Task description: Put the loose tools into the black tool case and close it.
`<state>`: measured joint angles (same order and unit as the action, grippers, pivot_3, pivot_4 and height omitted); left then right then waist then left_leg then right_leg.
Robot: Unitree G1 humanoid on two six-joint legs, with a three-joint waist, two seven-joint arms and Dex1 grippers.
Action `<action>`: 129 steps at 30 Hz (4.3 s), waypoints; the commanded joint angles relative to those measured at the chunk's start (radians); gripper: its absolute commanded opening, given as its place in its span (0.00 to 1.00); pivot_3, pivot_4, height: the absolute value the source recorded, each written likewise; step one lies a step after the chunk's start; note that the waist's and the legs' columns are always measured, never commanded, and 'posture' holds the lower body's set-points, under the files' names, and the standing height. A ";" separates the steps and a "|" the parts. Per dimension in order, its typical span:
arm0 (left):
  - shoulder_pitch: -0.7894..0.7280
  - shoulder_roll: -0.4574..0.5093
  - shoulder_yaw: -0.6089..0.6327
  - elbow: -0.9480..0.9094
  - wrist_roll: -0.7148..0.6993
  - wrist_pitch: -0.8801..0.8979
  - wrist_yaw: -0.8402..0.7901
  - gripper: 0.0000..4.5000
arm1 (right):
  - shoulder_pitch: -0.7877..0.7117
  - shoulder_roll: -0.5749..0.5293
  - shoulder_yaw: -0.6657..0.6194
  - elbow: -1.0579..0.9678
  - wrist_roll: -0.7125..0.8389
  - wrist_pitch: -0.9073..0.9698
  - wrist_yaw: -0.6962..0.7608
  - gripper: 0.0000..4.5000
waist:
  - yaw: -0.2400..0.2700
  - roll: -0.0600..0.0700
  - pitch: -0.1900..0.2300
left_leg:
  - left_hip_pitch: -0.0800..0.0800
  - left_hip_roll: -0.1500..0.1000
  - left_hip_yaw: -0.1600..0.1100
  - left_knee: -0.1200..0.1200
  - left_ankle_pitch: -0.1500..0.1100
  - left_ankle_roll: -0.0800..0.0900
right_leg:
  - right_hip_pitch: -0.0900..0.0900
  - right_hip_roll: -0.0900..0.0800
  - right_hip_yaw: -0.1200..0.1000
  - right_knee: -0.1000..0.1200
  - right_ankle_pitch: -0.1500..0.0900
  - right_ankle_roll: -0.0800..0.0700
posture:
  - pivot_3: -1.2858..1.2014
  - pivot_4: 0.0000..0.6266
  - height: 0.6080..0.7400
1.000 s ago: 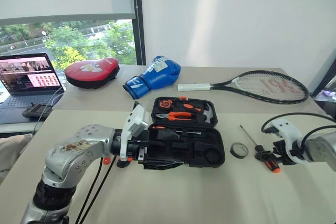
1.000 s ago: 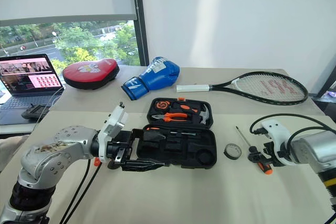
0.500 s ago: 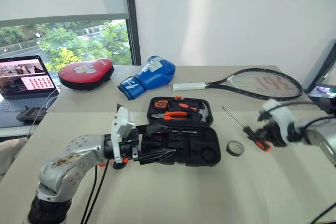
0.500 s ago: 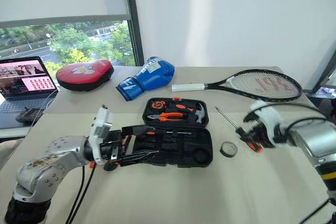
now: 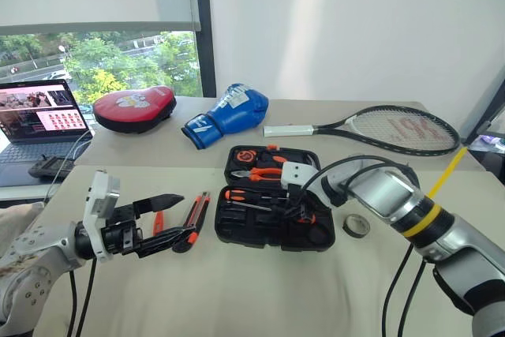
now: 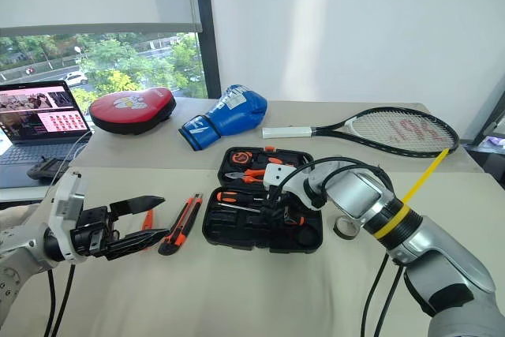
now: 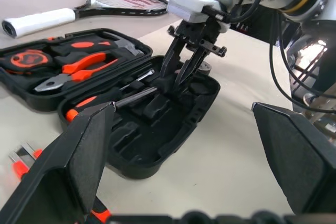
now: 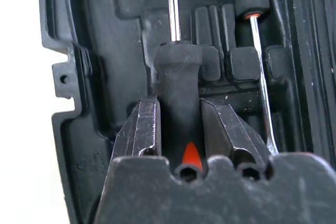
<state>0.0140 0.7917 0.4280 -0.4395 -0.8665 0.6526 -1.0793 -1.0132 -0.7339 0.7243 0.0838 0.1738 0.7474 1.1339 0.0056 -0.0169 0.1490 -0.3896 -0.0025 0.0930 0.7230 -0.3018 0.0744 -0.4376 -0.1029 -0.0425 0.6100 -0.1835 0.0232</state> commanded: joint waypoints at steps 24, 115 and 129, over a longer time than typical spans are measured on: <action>0.045 0.007 0.021 -0.146 -0.074 -0.016 0.099 1.00 | -0.068 0.112 -0.053 0.393 -0.299 -0.288 0.175 0.18 | -0.016 0.001 0.000 | 0.001 0.001 -0.001 -0.010 0.004 -0.006 | -0.003 -0.001 -0.002 0.000 0.000 -0.003 | 0.52 0.24 1.00; -0.888 -0.161 -0.822 0.888 0.690 -0.592 -0.360 0.10 | 1.111 -0.057 -1.143 -0.986 0.682 -0.159 -0.304 1.00 | 0.028 -0.012 0.001 | 0.005 0.009 0.000 -0.020 0.003 -0.008 | -0.002 0.013 -0.004 -0.001 -0.006 -0.018 | 0.52 0.24 1.00; -1.018 -0.279 -0.877 1.092 0.888 -0.572 -0.407 0.10 | 1.271 -0.071 -1.194 -1.099 0.702 -0.168 -0.443 1.00 | 0.018 -0.015 0.003 | -0.002 0.008 -0.002 -0.002 -0.007 0.007 | -0.001 0.008 -0.002 0.000 -0.006 -0.005 | 0.52 0.24 1.00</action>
<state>-1.0034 0.5068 -0.4517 0.6931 0.0037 0.0661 -1.4755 0.2561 -0.7940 -0.4426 -0.9889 0.8635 0.5985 0.7027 0.0232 -0.0322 0.1525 -0.3914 0.0052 0.0914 0.7213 -0.3089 0.0823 -0.4383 -0.0949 -0.0442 0.6101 -0.1892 0.0192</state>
